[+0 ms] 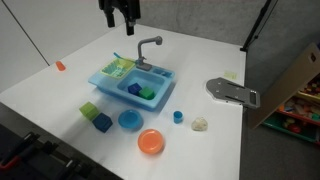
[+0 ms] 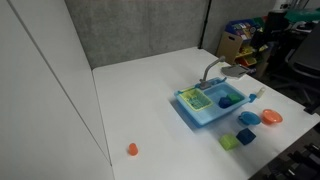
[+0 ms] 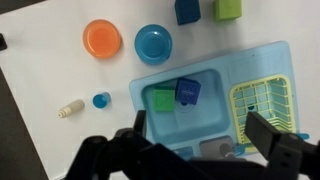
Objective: Pick up the green block on top of the light green block and put it in the sink
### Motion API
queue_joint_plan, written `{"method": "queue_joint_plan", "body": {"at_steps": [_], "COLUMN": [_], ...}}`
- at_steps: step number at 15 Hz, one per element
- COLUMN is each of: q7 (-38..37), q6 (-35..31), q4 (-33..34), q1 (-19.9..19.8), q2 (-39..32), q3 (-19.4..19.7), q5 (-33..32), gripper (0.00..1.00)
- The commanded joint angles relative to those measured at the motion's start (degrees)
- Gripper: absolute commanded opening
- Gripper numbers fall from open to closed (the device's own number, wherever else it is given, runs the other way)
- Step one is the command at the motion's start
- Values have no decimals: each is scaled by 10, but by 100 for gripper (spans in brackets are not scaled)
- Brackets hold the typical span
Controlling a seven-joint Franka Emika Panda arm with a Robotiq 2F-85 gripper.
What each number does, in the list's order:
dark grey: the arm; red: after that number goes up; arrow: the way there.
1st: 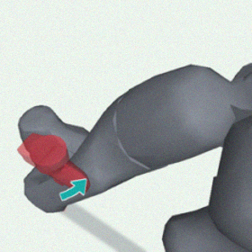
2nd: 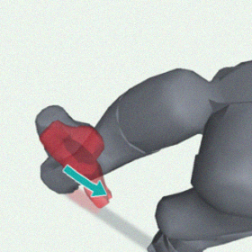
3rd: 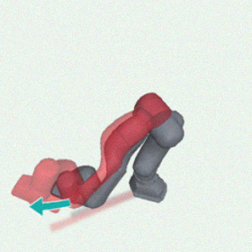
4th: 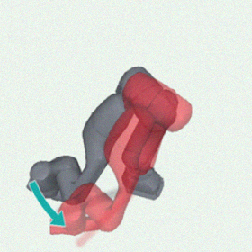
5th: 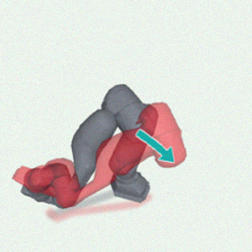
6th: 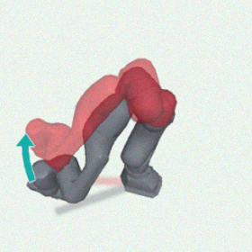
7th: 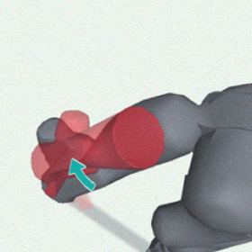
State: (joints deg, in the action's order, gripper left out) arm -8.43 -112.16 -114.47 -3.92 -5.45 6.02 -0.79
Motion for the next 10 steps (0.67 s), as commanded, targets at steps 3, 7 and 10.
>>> {"method": "queue_joint_plan", "body": {"at_steps": [3,7,10], "q7": [24,67,97], "q6": [72,113,130], "q4": [-46,-66,-81], "q1": [1,5,7], "q2": [104,169,217], "q3": [-13,-21,-24], "q5": [-6,-2,-2], "gripper": [100,100,100]}}
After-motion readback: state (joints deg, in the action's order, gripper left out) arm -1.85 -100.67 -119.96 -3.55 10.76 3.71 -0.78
